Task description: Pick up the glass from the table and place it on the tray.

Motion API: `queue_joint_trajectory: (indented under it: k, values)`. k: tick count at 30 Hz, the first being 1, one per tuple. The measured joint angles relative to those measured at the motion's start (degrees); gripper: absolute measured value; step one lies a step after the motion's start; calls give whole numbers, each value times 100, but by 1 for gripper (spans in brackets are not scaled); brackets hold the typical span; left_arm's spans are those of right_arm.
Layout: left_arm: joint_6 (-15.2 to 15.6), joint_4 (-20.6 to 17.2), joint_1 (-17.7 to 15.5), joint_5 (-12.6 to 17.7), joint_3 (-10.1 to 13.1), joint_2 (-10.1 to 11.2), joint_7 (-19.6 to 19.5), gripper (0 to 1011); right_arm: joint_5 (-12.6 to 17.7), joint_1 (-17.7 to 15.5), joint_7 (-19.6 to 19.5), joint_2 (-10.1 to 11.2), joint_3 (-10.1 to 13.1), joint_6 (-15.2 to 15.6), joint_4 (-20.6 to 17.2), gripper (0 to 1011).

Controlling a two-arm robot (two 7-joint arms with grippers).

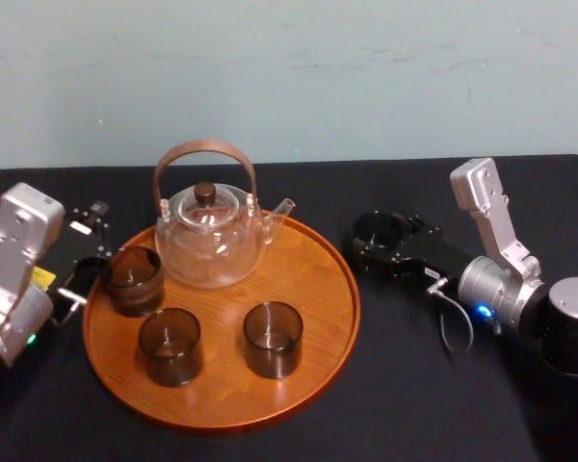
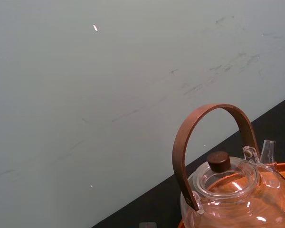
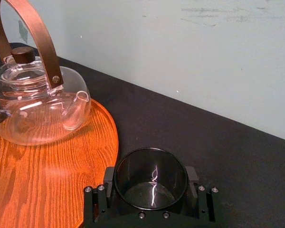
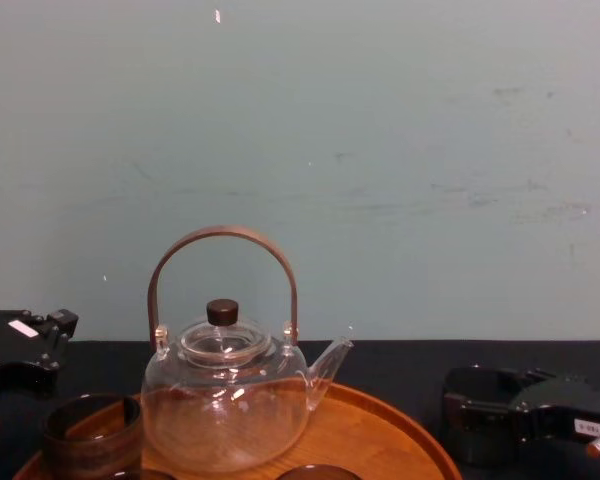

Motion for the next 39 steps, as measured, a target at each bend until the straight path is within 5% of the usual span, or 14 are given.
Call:
queue_joint_trajectory:
  k: [39]
  values:
    - [0,0,0,0,0,0,0,0,13,-20,-11,12,8,1,-31,902]
